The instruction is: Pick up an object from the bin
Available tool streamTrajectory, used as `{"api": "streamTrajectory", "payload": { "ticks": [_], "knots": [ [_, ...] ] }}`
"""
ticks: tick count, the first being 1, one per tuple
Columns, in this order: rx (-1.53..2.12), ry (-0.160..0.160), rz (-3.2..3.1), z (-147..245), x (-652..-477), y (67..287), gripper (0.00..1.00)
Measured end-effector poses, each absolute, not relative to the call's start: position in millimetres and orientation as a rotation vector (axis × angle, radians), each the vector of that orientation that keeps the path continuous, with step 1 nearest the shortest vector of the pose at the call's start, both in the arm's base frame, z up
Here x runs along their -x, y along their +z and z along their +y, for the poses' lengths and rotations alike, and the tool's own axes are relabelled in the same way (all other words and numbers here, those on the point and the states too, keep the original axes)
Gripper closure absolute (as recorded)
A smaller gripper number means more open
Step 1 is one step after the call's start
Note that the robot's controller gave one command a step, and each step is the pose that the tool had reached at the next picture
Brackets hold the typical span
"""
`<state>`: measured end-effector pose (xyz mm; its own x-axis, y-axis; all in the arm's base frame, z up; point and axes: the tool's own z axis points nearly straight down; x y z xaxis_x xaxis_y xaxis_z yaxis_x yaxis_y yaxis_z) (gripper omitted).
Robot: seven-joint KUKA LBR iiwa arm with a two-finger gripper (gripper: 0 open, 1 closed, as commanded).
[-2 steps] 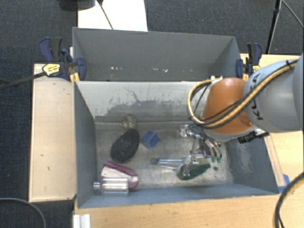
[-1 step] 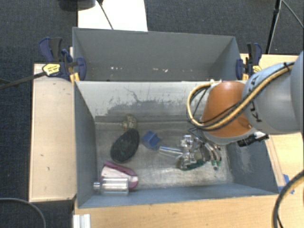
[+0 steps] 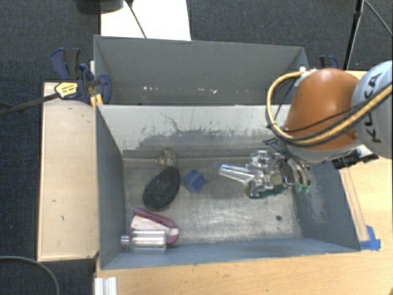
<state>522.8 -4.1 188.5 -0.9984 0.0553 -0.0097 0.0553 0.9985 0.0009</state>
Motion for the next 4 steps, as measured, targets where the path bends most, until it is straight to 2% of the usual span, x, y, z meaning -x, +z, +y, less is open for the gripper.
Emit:
{"api": "streamTrajectory", "payload": {
  "ticks": [1, 2, 3, 4],
  "knots": [
    [-0.157, 0.001, 3.130, 2, -525.3, 230, 1.00],
    [-0.159, 0.001, 3.135, 2, -524.4, 228, 0.00],
    [0.587, 0.002, 3.086, 62, -559.0, 72, 0.00],
    [0.577, 0.001, 3.085, 61, -559.8, 74, 1.00]
  ]
}}
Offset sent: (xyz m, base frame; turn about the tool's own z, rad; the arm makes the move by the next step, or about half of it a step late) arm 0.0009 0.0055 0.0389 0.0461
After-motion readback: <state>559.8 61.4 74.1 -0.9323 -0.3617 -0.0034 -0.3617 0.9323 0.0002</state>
